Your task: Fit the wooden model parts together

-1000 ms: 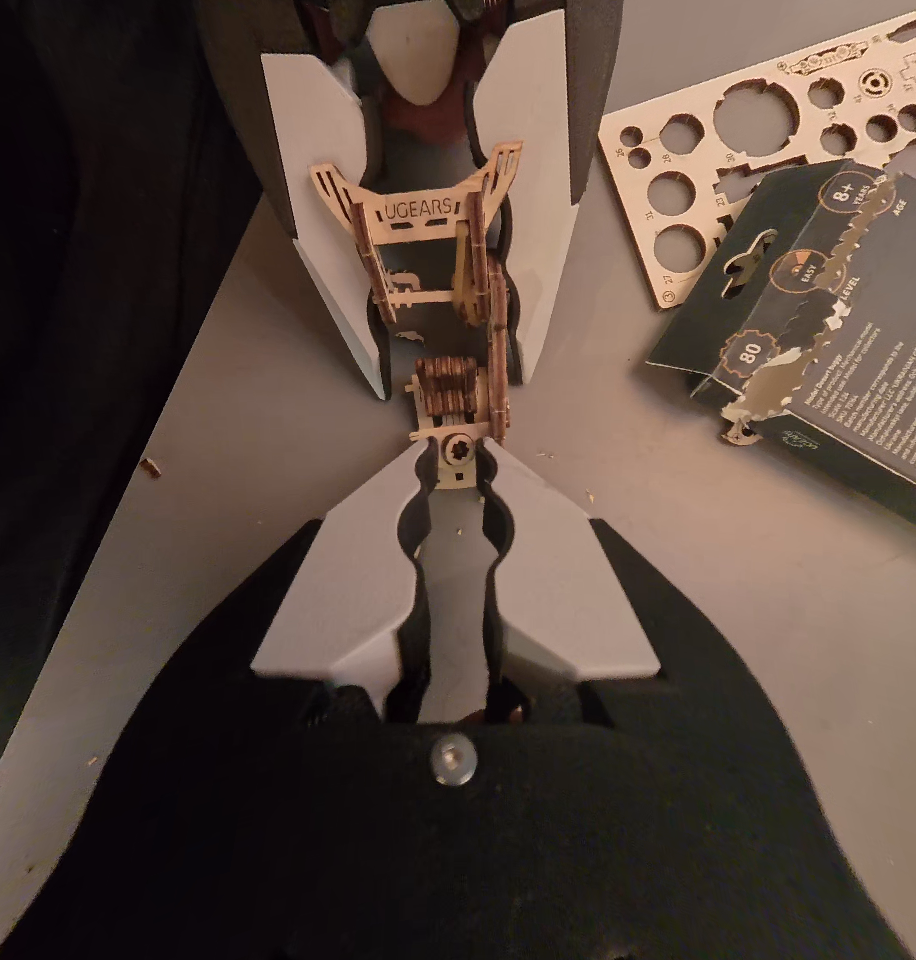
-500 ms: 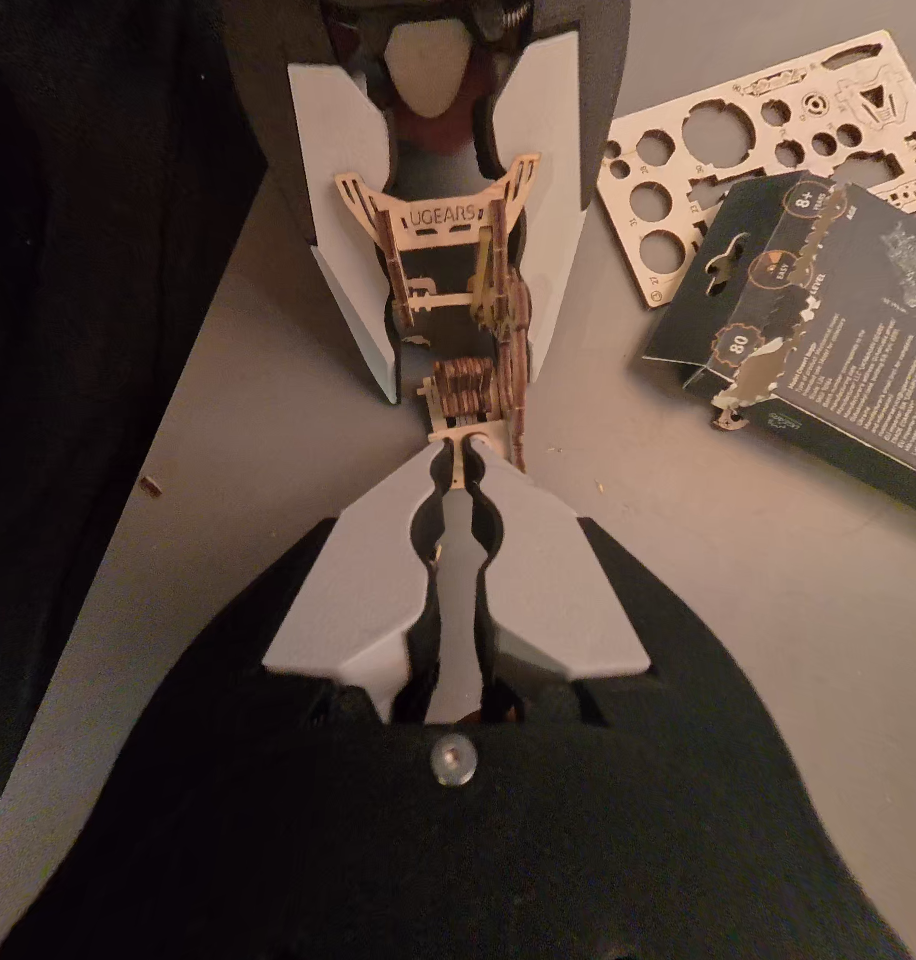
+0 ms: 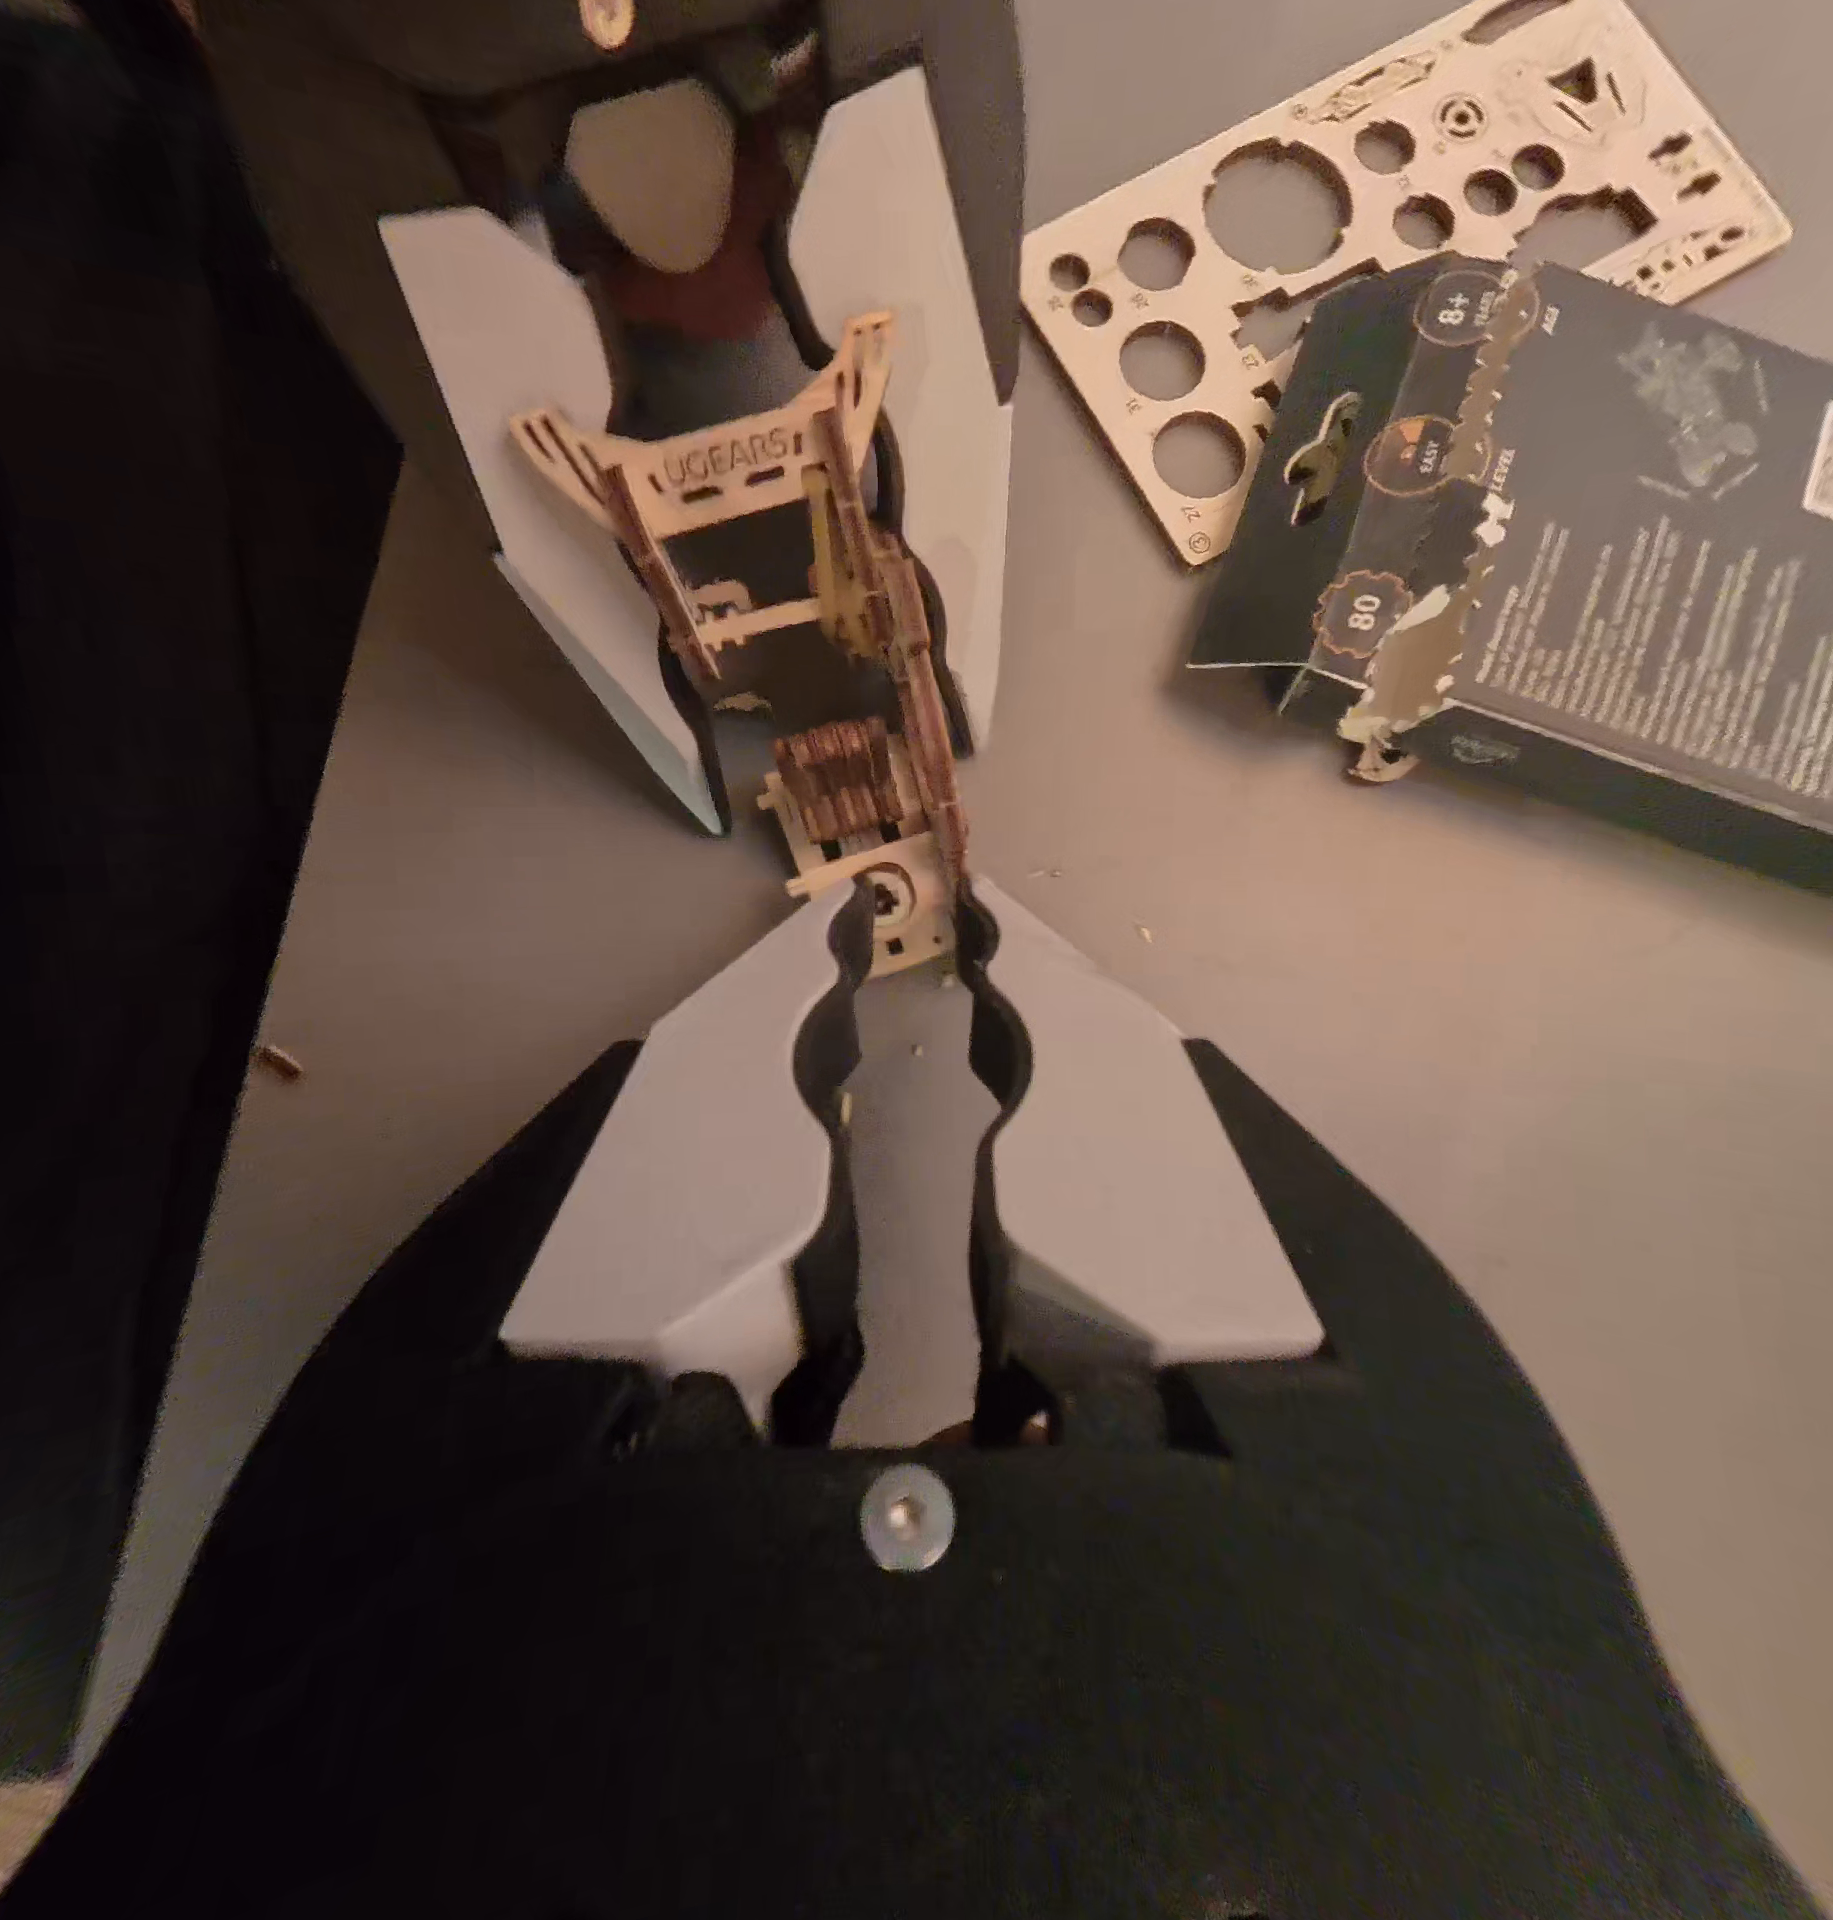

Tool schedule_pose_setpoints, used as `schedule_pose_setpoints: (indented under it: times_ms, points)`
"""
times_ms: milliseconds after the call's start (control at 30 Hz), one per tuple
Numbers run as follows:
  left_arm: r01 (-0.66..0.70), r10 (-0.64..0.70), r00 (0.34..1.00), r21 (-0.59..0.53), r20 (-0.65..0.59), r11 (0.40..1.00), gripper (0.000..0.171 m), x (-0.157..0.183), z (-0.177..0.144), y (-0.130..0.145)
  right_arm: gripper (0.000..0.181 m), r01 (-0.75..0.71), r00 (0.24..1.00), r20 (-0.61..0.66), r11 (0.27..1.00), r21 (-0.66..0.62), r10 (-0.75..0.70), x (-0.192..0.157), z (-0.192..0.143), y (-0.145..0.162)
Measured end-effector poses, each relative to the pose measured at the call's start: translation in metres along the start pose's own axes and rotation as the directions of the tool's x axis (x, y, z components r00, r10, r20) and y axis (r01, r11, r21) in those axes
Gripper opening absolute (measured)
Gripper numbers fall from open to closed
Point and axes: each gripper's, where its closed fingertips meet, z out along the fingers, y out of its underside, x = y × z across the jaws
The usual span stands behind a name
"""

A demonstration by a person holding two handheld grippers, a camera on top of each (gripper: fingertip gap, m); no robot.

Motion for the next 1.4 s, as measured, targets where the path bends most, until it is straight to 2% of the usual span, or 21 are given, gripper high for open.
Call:
schedule_pose_setpoints:
  times_ms: [200, 433, 700, 1000, 1167, 1267, 1333, 1400]
  points:
    - [0.0, 0.0, 1.0, 0.0, 0.0, 1.0, 0.053, 0.0, 0.0, 0.0, 0.013, -0.119, 0.993, -0.021, 0.992, 0.03, 0.119, -0.004, 0.003, 0.002]
    - [-0.002, 0.002, 1.0, 0.0, 0.001, 1.0, 0.053, 0.0, 0.0, 0.0, 0.008, -0.109, 0.993, -0.043, 0.993, 0.032, 0.111, -0.005, 0.005, 0.003]
    - [-0.001, 0.001, 1.0, 0.0, 0.001, 1.0, 0.053, 0.0, 0.0, 0.0, 0.008, 0.038, 0.998, -0.043, 0.999, -0.023, -0.039, -0.005, 0.005, 0.004]
    - [0.001, -0.001, 1.0, 0.0, 0.0, 1.0, 0.053, -0.001, 0.0, 0.0, 0.008, 0.228, 0.972, -0.033, 0.967, -0.116, -0.233, -0.005, 0.006, 0.003]
    - [0.001, -0.001, 1.0, 0.0, 0.002, 1.0, 0.053, -0.001, 0.0, 0.0, 0.025, 0.097, 0.992, -0.069, 0.993, -0.063, -0.102, -0.005, -0.001, -0.003]
    - [0.007, -0.007, 1.0, -0.001, 0.008, 1.0, 0.053, -0.001, 0.0, 0.0, 0.026, -0.133, 0.978, -0.158, 0.991, 0.022, 0.134, -0.001, -0.004, -0.003]
    - [0.008, -0.008, 1.0, 0.0, 0.01, 1.0, 0.053, -0.001, 0.0, 0.0, 0.031, -0.287, 0.934, -0.19, 0.951, 0.112, 0.304, -0.002, -0.007, -0.003]
    - [0.01, -0.01, 1.0, 0.0, 0.012, 1.0, 0.053, -0.002, 0.0, 0.0, 0.032, -0.384, 0.887, -0.213, 0.911, 0.151, 0.409, -0.005, -0.006, 0.002]
